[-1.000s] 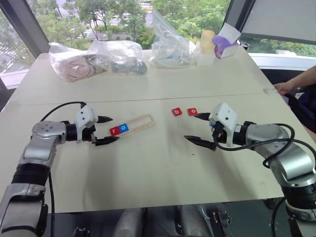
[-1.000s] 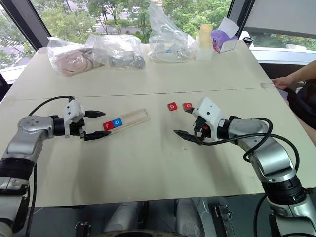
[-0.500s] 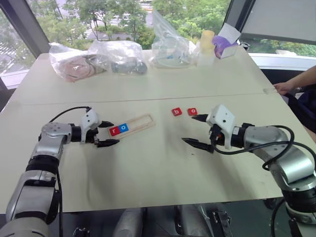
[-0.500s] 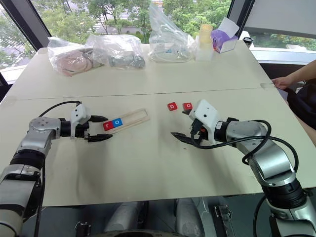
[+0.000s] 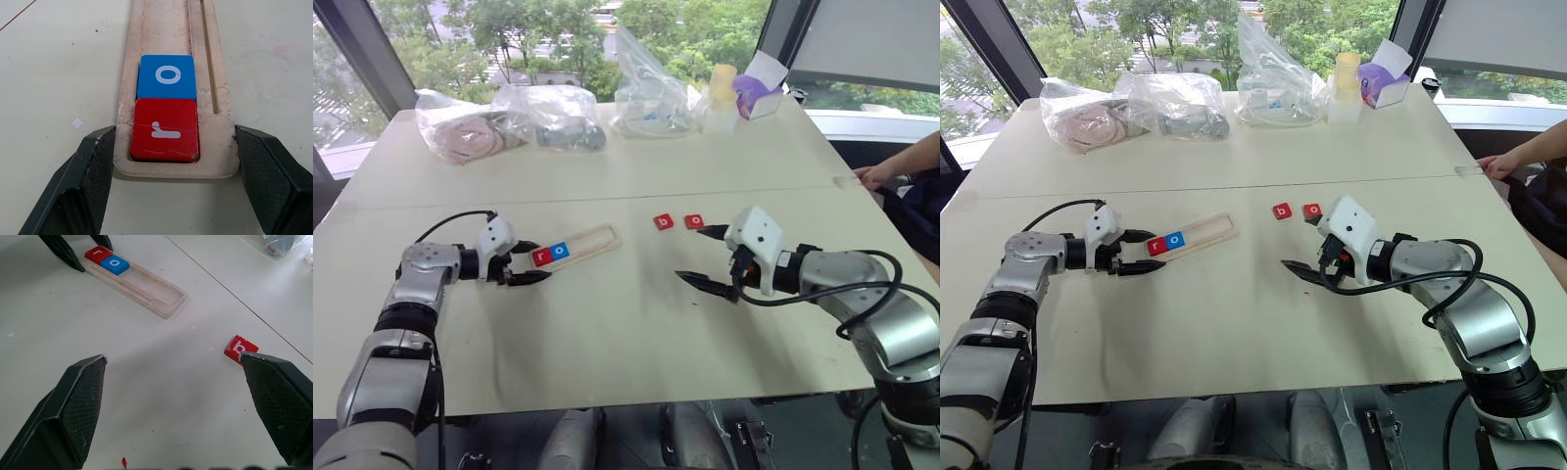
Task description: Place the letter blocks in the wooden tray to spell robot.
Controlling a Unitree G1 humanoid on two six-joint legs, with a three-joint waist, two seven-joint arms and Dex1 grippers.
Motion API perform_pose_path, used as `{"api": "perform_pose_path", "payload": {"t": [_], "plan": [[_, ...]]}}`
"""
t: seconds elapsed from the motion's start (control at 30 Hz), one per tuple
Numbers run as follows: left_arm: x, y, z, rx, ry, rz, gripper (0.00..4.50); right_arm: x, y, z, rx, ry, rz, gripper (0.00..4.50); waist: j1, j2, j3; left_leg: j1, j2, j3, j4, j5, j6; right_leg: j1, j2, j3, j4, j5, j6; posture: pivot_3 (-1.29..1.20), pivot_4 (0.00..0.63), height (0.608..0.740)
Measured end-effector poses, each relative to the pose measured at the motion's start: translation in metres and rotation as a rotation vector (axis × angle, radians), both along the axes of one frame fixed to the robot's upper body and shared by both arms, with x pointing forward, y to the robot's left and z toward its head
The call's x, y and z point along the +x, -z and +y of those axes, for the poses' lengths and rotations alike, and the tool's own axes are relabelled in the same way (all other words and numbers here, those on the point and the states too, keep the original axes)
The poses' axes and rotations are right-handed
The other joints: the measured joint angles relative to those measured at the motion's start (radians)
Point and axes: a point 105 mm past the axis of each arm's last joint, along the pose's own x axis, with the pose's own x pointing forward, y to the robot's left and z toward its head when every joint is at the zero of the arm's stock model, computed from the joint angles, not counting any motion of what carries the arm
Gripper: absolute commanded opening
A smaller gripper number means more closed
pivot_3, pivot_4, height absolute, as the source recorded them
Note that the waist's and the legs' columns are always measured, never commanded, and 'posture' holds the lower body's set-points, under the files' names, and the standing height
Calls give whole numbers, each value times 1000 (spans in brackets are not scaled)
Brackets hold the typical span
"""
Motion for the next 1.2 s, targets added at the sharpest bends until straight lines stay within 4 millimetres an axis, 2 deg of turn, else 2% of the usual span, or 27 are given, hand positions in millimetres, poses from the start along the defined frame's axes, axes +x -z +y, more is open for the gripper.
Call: {"api": "perform_pose_path", "payload": {"t": [0.17, 0.43, 0.57, 0.77, 0.9, 1.17, 1.2], "plan": [[-8, 2, -7, 8, 45, -29, 3107, 1, -1, 0, 1, 5, -3, 4500, 0, 1, -1, -1, -1, 0, 0, 0, 0, 0, -1, 0, 0, 0, 0, 0, 150, 740], [-57, 9, -50, 3, 266, 0, 3107, 2, -1, 0, 3, 9, -8, 4500, -1, 1, -1, -2, -1, 0, -2, -1, 1, -2, -4, 1, -2, 0, 0, 0, 150, 740], [-72, 11, -65, 12, 326, 17, 3107, 3, -2, 2, 11, 5, -10, 4500, 0, 1, -1, -2, -1, 0, -2, -1, 1, -2, -4, 1, -2, 0, 0, 0, 150, 740], [-86, 11, -77, 3, 345, 49, 3107, 3, -3, 5, 24, -1, -14, 4500, 0, 1, -1, -2, -1, 0, -2, -1, 1, -2, -4, 1, -3, 0, 0, 0, 150, 740], [-91, 12, -78, 2, 351, 63, 3107, 3, -3, 5, 25, 3, -16, 4500, 0, 1, -1, -2, 0, 0, -3, -1, 1, -2, -4, 1, -3, 0, 0, 0, 150, 740], [-92, 14, -79, 28, 360, 38, 3107, 4, 1, 9, 27, 1, -11, 4500, 1, 1, -1, -2, 0, 0, -3, -1, 1, -2, -3, 1, -4, 0, 0, 0, 150, 740], [-92, 14, -79, 29, 361, 37, 3607, 3, 1, 10, 30, -2, -10, 4500, 1, 1, -1, -2, 0, 0, -3, -1, 1, -2, -4, 1, -5, 0, 0, 0, 150, 740]]}}
